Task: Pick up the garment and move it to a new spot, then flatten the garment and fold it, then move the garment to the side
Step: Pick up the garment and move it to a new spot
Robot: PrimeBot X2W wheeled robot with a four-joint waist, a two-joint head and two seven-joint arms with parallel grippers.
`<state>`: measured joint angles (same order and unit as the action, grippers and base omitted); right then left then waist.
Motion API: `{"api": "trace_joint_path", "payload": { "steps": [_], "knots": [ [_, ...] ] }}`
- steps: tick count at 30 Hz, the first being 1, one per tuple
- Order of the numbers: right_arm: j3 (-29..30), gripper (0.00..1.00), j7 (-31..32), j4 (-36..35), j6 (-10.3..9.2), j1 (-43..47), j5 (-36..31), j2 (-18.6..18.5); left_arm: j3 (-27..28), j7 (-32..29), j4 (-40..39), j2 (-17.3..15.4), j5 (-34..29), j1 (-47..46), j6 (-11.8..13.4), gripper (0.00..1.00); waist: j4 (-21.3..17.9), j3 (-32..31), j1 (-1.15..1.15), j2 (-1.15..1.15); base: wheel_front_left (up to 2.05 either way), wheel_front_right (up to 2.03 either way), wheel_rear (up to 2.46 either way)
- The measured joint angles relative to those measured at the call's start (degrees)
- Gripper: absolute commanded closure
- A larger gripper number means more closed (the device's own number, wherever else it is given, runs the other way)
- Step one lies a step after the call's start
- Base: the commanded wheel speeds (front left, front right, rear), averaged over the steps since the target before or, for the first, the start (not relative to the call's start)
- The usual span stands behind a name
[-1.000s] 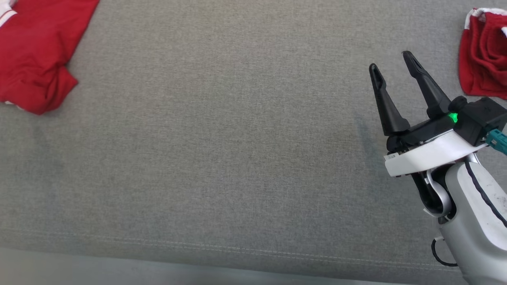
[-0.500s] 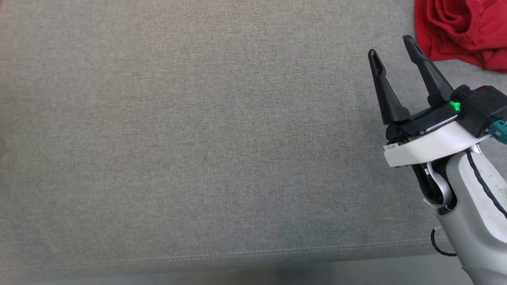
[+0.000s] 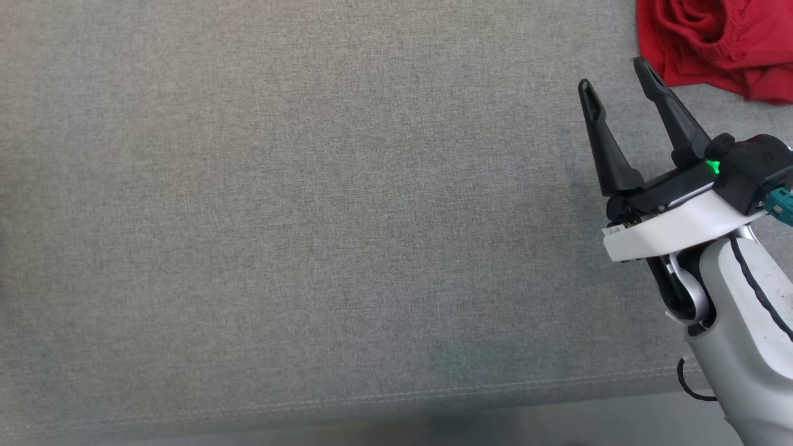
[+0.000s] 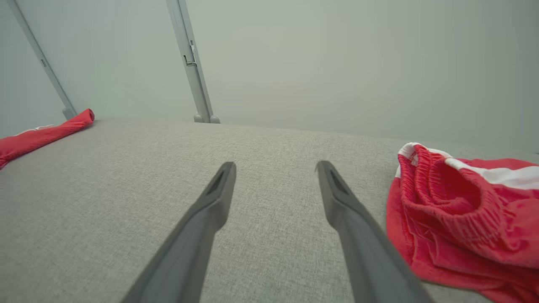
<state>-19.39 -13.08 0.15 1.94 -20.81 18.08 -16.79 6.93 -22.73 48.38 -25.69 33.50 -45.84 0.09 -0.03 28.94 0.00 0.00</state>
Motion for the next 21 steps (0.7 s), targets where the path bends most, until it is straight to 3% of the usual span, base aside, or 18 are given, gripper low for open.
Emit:
{"api": "trace_joint_path", "payload": {
  "steps": [1,8,21],
  "knots": [
    [-0.09,0.00,0.00,0.14,0.01,-0.01,0.00,0.03,0.00,0.01,0.25,0.00,0.00,-0.08,0.00,1.00,0.04,-0.20,0.00,0.00,0.00,0.00,0.00],
    [-0.13,0.00,-0.01,0.44,0.05,-0.01,0.00,0.05,0.08,1.69,0.18,0.05,0.00,-1.82,-0.27,1.00,0.14,-0.95,0.00,0.00,0.00,0.00,0.00],
    [0.60,0.00,-1.04,3.83,0.07,0.07,0.46,2.22,-5.67,8.90,-3.39,2.87,-2.01,-4.71,-6.94,1.00,0.23,-5.86,0.00,0.00,0.00,0.00,0.00]
  ]
}}
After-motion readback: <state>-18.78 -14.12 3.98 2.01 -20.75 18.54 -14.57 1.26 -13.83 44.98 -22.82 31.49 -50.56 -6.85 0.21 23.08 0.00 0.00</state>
